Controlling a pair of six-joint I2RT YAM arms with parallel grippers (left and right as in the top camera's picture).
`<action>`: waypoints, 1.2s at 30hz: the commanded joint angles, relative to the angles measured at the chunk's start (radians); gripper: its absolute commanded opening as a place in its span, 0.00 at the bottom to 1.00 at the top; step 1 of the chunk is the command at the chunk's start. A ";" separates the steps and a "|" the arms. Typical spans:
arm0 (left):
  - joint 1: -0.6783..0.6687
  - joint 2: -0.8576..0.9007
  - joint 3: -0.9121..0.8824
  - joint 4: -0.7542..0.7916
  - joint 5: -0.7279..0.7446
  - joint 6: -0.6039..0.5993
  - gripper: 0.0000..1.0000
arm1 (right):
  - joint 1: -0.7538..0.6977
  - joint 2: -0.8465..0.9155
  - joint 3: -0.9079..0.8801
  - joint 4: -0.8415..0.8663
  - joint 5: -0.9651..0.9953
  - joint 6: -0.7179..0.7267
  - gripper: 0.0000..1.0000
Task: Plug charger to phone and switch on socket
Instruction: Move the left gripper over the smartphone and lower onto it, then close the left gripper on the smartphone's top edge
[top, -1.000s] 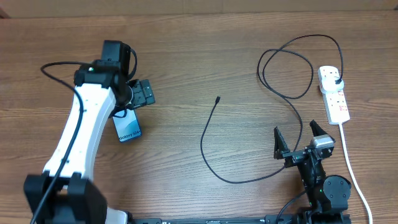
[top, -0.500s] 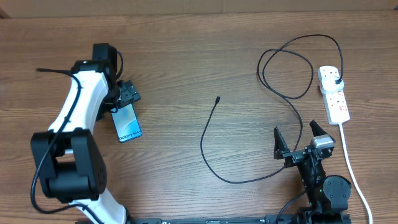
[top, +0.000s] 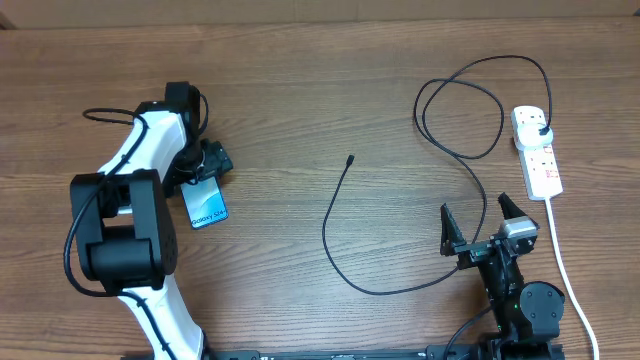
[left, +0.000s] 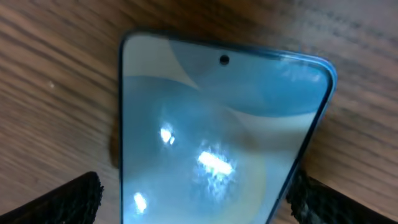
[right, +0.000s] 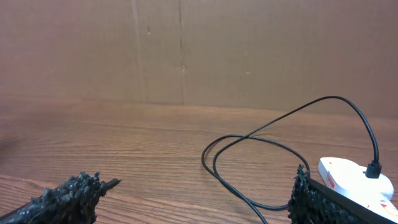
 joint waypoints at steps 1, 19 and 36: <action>0.000 0.034 0.013 0.004 -0.012 0.033 1.00 | 0.006 -0.010 -0.011 0.003 -0.005 0.002 1.00; 0.000 0.040 -0.106 0.087 0.067 0.069 1.00 | 0.006 -0.010 -0.011 0.003 -0.005 0.002 1.00; -0.043 0.040 -0.113 -0.009 0.172 0.069 0.98 | 0.006 -0.010 -0.011 0.003 -0.005 0.002 1.00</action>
